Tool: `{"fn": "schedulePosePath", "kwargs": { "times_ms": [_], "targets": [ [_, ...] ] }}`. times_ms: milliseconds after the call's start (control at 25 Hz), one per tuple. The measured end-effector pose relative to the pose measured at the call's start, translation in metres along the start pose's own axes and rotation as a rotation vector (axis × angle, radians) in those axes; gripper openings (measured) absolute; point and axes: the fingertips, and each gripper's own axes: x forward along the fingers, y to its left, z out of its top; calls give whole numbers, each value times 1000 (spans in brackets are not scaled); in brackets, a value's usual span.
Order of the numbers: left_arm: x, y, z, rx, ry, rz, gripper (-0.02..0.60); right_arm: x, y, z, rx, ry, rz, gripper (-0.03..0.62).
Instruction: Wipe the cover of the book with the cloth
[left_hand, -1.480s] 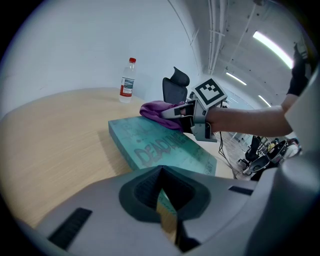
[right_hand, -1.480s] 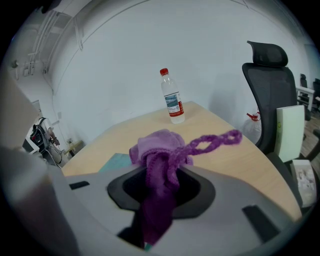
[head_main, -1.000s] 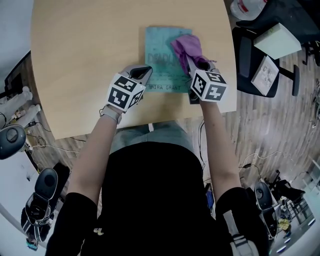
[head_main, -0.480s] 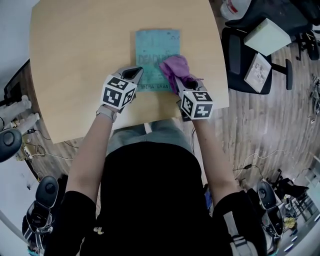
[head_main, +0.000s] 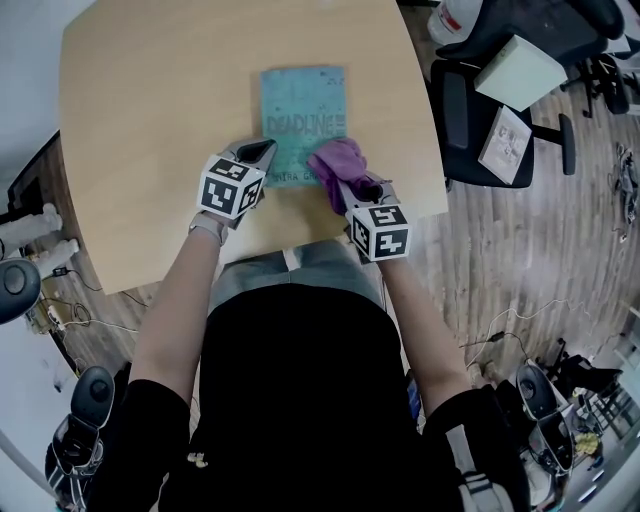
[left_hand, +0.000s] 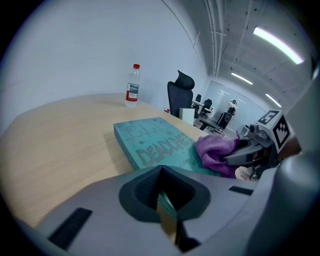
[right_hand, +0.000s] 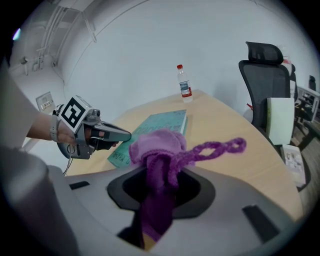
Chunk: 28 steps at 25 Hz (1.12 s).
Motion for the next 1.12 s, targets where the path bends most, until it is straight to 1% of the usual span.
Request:
{"fn": "schedulePosePath", "kwargs": {
  "times_ms": [160,320,480,640,800,880,960,1040,1120],
  "targets": [
    [-1,0,0,2,1,-1,20,-9,6,-7,-73,46,-22,122],
    [-1,-1,0,-3,0,-7,20,-15,18,3,-148,41,-18,120],
    [-1,-1,-1,-5,-3,-10,20,-9,34,11,-171,50,11,120],
    [-2,-2,0,-4,-7,-11,20,9,40,7,-196,103,23,120],
    [0,-3,0,20,-6,-1,20,23,39,11,-222,151,22,120],
    [0,-3,0,27,-1,-6,20,27,38,15,-213,194,24,118],
    [-1,-3,0,26,0,-15,20,29,38,17,-179,249,33,117],
    [-2,-3,0,27,1,-21,20,29,37,18,-118,313,51,117],
    [-1,-3,-1,32,3,-25,20,30,36,19,-26,371,79,117]
  ]
}}
